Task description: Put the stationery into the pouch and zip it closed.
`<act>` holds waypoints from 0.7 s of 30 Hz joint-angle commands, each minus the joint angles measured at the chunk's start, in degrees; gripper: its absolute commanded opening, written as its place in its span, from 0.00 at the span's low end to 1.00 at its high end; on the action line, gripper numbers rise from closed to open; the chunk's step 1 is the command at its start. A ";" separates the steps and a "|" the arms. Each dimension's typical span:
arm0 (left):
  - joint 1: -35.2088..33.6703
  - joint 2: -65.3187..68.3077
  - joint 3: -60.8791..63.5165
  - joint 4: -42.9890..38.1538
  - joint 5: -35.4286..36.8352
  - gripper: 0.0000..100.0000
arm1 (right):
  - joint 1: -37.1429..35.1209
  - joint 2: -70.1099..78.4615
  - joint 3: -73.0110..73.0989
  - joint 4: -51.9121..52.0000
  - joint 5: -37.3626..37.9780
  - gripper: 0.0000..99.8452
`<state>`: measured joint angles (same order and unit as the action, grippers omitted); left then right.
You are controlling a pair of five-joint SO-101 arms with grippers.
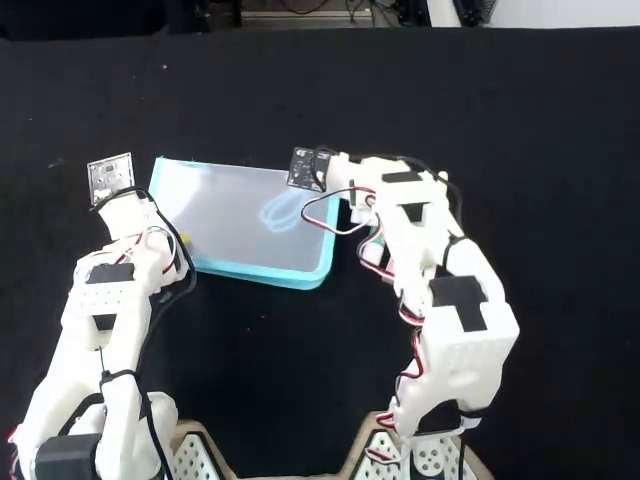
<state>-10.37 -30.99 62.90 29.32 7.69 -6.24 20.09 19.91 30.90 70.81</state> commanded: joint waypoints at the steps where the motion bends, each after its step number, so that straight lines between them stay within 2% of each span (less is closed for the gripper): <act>1: -0.66 -0.53 -1.45 -1.05 0.35 0.21 | -1.58 -0.92 -3.38 -1.14 0.35 0.19; 8: -0.66 -0.53 -1.45 -1.05 0.35 0.21 | -1.67 -0.66 -2.86 -0.79 0.00 0.19; 10: -0.66 -0.53 -1.45 -1.05 0.35 0.21 | -1.58 -0.48 -2.86 -1.14 -3.43 0.13; 13: -0.66 -0.53 -1.45 -1.05 0.35 0.21 | -1.58 -0.75 -2.95 -1.58 -9.58 0.00; 14: -0.66 -0.53 -1.45 -1.05 0.35 0.21 | -1.49 -0.92 -2.77 -1.93 -11.34 0.03; 21: -0.75 -0.53 -1.45 -1.05 0.35 0.21 | 0.97 -2.15 -2.51 1.32 -18.11 0.01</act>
<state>-10.37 -30.99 62.90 29.32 7.69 -6.86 20.09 18.86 30.81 55.16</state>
